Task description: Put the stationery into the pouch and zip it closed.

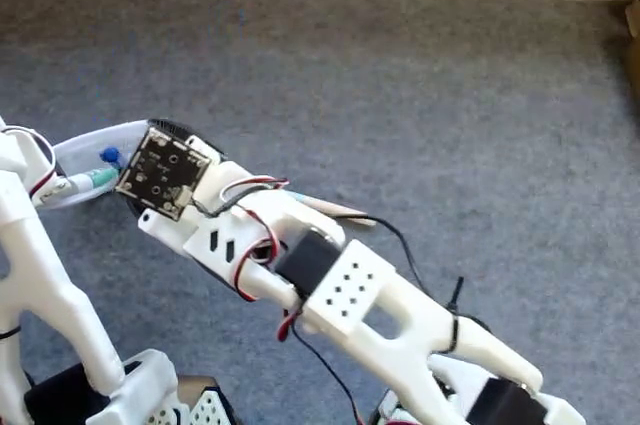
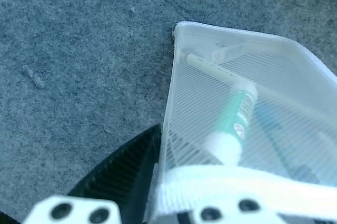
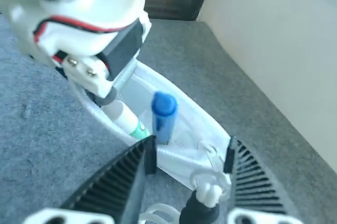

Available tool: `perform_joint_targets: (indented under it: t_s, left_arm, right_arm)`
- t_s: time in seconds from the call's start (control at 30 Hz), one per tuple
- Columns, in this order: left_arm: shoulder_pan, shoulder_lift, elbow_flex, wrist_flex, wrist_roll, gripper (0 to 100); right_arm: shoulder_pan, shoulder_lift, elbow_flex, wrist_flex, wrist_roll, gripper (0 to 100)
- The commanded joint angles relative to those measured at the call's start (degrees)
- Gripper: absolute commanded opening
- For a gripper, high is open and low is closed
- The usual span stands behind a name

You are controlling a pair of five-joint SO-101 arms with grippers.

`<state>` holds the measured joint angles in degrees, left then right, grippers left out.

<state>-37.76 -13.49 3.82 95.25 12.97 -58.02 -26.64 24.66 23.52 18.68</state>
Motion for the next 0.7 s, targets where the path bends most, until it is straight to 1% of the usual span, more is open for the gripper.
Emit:
perform_joint_targets:
  t_s: [0.0,0.07,0.13,0.2,0.23,0.37,0.43,0.67]
  left_arm:
    - [-2.07,1.10,2.24,-0.18,0.53,1]
    - [-2.07,1.10,2.24,-0.18,0.53,1]
    - [-2.07,1.10,2.24,-0.18,0.53,1]
    - [-2.07,1.10,2.24,-0.18,0.53,1]
    - [-2.07,1.10,2.24,-0.18,0.53,1]
    - [-2.07,1.10,2.24,-0.18,0.53,1]
    - [-2.07,1.10,2.24,-0.18,0.53,1]
    - [-2.07,1.10,2.24,-0.18,0.53,1]
  right_arm:
    - [-0.31,-5.85,-1.36,0.40,0.26,8.8]
    - [-0.31,-7.34,-1.36,0.13,0.26,0.5]
    - [-0.40,-8.84,-1.36,0.13,0.26,1.6]
    - [-0.66,-10.33,-1.36,0.04,0.09,0.5]
    - [-1.45,-11.12,-1.36,-0.13,-1.14,0.3]
    - [-3.30,-13.85,-1.01,-3.38,-10.90,0.3]
    - [-4.09,-14.11,-1.01,-4.18,-13.89,0.3]
    - [-4.88,-10.51,-0.92,-11.91,-14.68,0.4]
